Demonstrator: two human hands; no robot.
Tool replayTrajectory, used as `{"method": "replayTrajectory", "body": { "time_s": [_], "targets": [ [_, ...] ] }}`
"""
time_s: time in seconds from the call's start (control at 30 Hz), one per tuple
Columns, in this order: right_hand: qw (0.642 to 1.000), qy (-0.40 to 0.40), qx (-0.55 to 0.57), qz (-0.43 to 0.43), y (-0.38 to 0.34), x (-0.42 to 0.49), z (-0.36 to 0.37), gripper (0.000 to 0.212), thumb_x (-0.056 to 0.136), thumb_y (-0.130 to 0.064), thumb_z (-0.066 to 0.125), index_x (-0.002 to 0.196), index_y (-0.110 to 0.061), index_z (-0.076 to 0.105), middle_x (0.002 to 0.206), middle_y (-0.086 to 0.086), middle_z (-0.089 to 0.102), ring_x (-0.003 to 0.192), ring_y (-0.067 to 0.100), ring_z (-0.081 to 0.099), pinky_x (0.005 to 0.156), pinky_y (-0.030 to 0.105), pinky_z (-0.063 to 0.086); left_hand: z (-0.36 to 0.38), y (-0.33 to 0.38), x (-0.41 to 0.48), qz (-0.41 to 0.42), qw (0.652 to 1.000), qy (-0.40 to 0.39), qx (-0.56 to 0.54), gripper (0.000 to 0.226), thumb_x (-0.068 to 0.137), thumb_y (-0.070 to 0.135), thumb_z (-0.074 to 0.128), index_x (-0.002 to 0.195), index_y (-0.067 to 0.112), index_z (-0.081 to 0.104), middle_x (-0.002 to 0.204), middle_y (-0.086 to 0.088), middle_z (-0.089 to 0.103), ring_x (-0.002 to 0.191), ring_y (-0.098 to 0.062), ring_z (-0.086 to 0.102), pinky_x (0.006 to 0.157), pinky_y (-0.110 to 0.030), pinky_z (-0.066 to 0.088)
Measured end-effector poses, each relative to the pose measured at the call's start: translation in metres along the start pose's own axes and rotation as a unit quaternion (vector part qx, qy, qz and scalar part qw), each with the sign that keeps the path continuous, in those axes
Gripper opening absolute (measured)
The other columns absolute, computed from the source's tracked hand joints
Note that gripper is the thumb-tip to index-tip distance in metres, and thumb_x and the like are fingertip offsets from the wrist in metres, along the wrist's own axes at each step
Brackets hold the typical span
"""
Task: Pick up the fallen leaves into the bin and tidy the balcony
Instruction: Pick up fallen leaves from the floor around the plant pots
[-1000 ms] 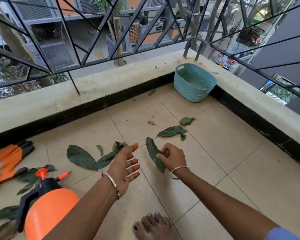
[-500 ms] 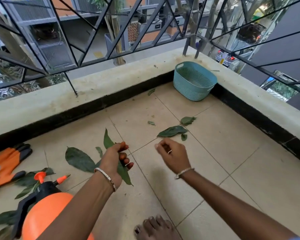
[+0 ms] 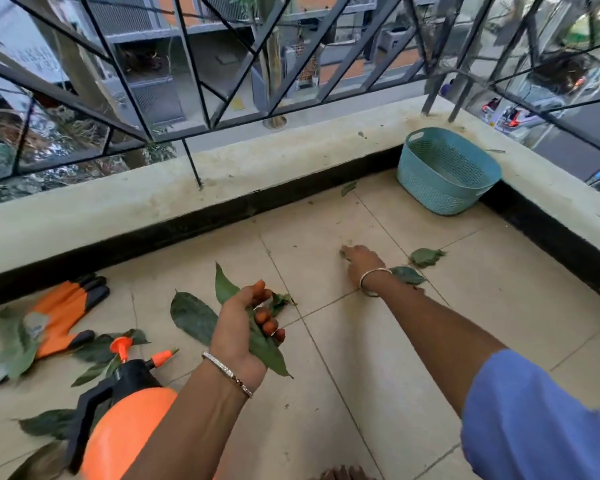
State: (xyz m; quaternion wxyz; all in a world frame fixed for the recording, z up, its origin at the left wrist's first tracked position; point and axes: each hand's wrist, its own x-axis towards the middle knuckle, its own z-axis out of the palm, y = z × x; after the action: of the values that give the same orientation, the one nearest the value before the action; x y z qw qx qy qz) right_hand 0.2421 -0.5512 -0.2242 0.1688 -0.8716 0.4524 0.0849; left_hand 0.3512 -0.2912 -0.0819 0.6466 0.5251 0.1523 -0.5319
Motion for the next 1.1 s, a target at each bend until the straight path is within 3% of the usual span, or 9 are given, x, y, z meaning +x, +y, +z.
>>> {"method": "replayTrajectory", "body": {
  "time_s": [0.2,0.3,0.43,0.6,0.67,0.73,0.87,0.97,1.1],
  "targets": [
    [0.987,0.116,-0.107,-0.017,-0.003,-0.023,0.027,0.03,0.09,0.006,0.047,0.109,-0.004,0.069,0.109,0.015,0.065,0.104,0.031,0.059,0.087,0.036,0.049,-0.015,-0.028,0.007,-0.033,0.998,0.009,-0.049,0.022,0.092,0.03,0.058,0.075,0.015,0.055,0.051,0.003,0.029,0.039,-0.012,0.027,0.051,-0.024,0.029],
    [0.988,0.144,0.059,0.014,-0.009,-0.037,0.019,0.023,0.086,0.0,0.057,0.098,-0.007,0.075,0.101,0.013,0.072,0.098,0.029,0.064,0.086,0.033,0.049,-0.018,-0.037,0.009,-0.035,0.998,0.029,-0.042,0.021,0.092,0.029,0.057,0.076,0.015,0.055,0.048,0.003,0.029,0.036,-0.011,0.027,0.05,-0.023,0.028],
    [0.9,0.264,0.347,0.009,-0.046,-0.103,-0.009,0.018,0.077,0.004,0.07,0.081,-0.013,0.072,0.078,-0.001,0.072,0.074,0.01,0.068,0.074,0.028,0.057,-0.008,-0.047,0.008,-0.022,0.998,0.039,-0.033,0.021,0.09,0.035,0.062,0.084,0.016,0.057,0.048,0.004,0.031,0.037,-0.011,0.027,0.044,-0.021,0.026],
    [0.851,0.255,0.457,-0.051,-0.087,-0.212,-0.023,0.015,0.077,-0.003,0.079,0.082,-0.015,0.071,0.077,-0.01,0.07,0.073,0.006,0.068,0.068,0.018,0.055,0.012,-0.072,0.003,-0.023,0.999,0.01,-0.026,0.041,0.078,0.053,0.072,0.093,0.016,0.062,0.056,0.003,0.041,0.046,-0.012,0.036,0.044,-0.023,0.034],
    [0.852,0.251,0.451,-0.079,-0.094,-0.233,-0.016,0.015,0.076,-0.006,0.078,0.081,-0.018,0.071,0.076,-0.013,0.07,0.073,0.007,0.067,0.068,0.022,0.056,0.02,-0.082,0.001,-0.043,0.998,-0.016,-0.048,0.04,0.08,0.053,0.07,0.088,0.015,0.063,0.061,-0.002,0.055,0.056,-0.018,0.054,0.057,-0.026,0.046],
    [0.866,0.244,0.424,-0.105,-0.094,-0.242,-0.01,0.014,0.077,-0.01,0.075,0.084,-0.022,0.072,0.079,-0.015,0.07,0.076,0.007,0.066,0.068,0.024,0.054,0.024,-0.092,0.006,-0.04,0.998,-0.003,-0.046,0.036,0.088,0.046,0.064,0.075,0.013,0.059,0.055,-0.002,0.059,0.051,-0.017,0.058,0.052,-0.024,0.048],
    [0.873,0.299,0.368,-0.118,-0.068,-0.236,-0.019,0.013,0.081,-0.012,0.068,0.089,-0.023,0.07,0.085,-0.018,0.066,0.085,0.005,0.06,0.069,0.016,0.045,0.028,-0.1,0.018,-0.02,0.998,0.062,-0.018,0.043,0.094,0.043,0.059,0.063,0.016,0.045,0.049,-0.001,0.047,0.042,-0.015,0.045,0.044,-0.022,0.039],
    [0.885,0.347,0.3,-0.078,-0.016,-0.19,-0.021,0.014,0.082,-0.01,0.062,0.091,-0.02,0.067,0.086,-0.013,0.063,0.08,0.007,0.058,0.067,0.025,0.05,0.031,-0.097,0.018,-0.01,0.998,0.058,-0.036,0.05,0.096,0.044,0.056,0.059,0.021,0.032,0.04,0.006,0.032,0.03,-0.01,0.03,0.033,-0.014,0.025],
    [0.958,0.238,0.158,0.032,0.063,-0.117,-0.01,0.041,0.081,-0.004,0.062,0.121,-0.014,0.06,0.115,0.01,0.062,0.106,0.033,0.055,0.089,0.036,0.046,0.034,-0.093,0.017,-0.026,0.999,0.029,-0.037,0.055,0.096,0.048,0.053,0.057,0.023,0.024,0.039,0.006,0.021,0.028,-0.009,0.019,0.034,-0.012,0.019]
  ]
}}
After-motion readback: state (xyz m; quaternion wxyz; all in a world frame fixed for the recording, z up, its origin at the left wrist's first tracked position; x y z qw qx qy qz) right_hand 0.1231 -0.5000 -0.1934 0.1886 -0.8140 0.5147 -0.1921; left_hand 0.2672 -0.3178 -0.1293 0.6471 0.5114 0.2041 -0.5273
